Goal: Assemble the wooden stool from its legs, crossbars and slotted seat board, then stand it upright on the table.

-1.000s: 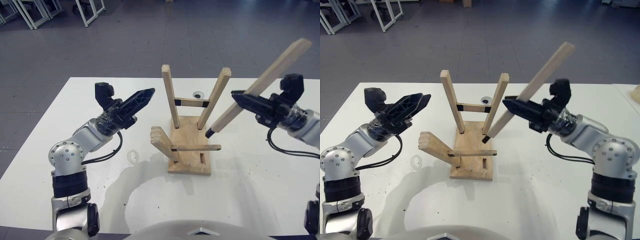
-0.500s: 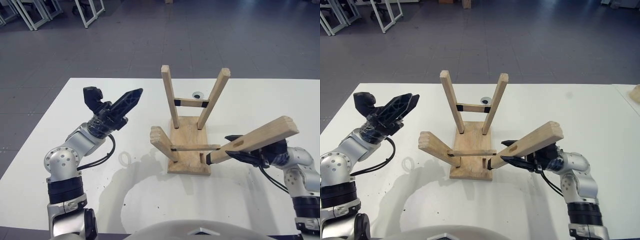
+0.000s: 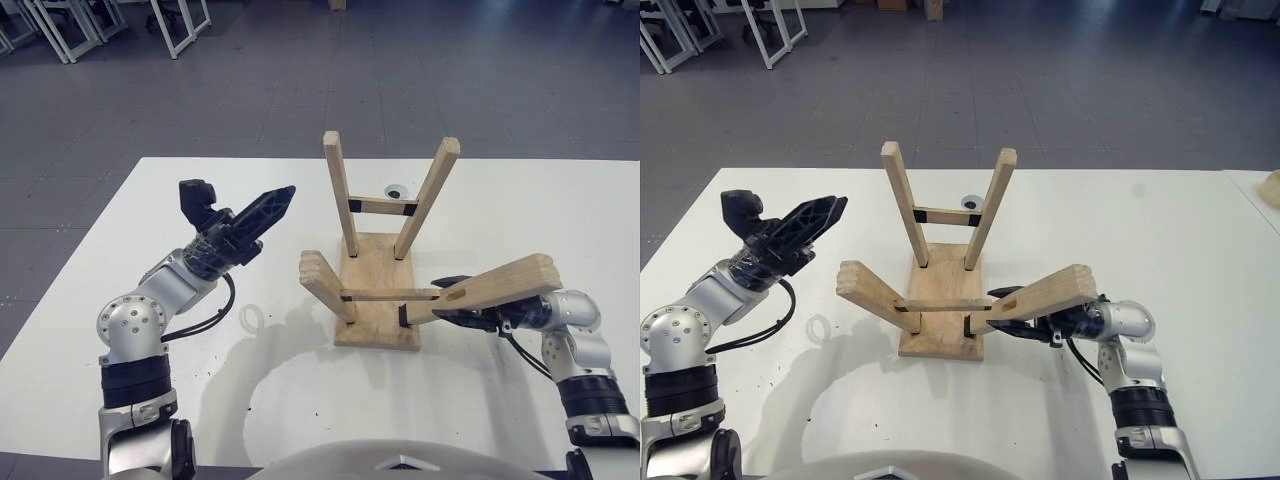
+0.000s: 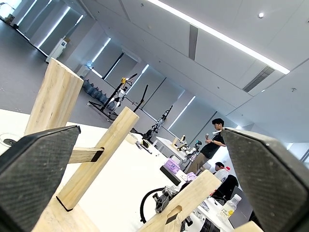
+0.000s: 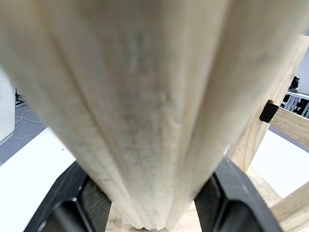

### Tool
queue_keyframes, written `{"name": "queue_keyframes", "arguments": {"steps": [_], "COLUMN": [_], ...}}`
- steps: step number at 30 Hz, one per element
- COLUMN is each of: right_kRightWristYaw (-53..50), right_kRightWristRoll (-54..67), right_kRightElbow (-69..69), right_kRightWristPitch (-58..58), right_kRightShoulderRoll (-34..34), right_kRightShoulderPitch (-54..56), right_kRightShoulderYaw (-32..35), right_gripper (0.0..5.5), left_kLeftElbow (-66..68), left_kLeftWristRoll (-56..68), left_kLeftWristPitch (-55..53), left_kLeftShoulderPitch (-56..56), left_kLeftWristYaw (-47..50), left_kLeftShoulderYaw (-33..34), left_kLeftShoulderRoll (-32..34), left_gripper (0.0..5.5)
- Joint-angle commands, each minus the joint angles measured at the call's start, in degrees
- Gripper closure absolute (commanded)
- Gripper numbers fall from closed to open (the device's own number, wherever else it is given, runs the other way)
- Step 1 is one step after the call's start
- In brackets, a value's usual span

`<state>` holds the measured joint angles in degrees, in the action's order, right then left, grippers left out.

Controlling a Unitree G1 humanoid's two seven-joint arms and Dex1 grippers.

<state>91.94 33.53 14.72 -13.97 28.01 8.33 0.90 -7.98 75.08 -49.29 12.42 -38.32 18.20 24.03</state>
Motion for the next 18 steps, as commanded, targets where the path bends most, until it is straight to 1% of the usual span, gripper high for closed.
{"name": "queue_keyframes", "arguments": {"steps": [1, 8, 14, 16, 18], "right_kRightWristYaw": [-5.30, -17.35, -20.53, -21.57, -23.41], "right_kRightWristRoll": [-7.91, -11.71, -14.51, -14.86, -14.57], "right_kRightElbow": [-2.57, -14.49, -17.46, -18.54, -19.52], "right_kRightWristPitch": [2.78, 15.19, 15.38, 17.42, 21.87], "right_kRightShoulderRoll": [2.84, 5.19, 6.75, 7.31, 7.64], "right_kRightShoulderPitch": [1.07, 0.95, 0.17, 0.01, 0.38], "right_kRightShoulderYaw": [-3.19, -6.10, -7.45, -8.13, -8.85], "right_gripper": [3.46, 3.46, 3.46, 3.46, 3.46], "left_kLeftElbow": [-1.35, -3.15, -3.88, -4.18, -4.62], "left_kLeftWristRoll": [-1.11, -1.39, -1.79, -1.46, -0.08], "left_kLeftWristPitch": [0.45, 1.16, 1.94, 2.28, 2.71], "left_kLeftShoulderPitch": [-0.61, -1.88, -2.51, -2.27, -1.65], "left_kLeftWristYaw": [0.41, 1.46, 2.04, 2.56, 3.45], "left_kLeftShoulderYaw": [-0.25, -0.25, 0.17, 0.60, 1.82], "left_kLeftShoulderRoll": [-0.37, -1.34, -1.92, -1.83, -1.57], "left_gripper": [0.04, 0.04, 0.04, 0.04, 0.04]}}
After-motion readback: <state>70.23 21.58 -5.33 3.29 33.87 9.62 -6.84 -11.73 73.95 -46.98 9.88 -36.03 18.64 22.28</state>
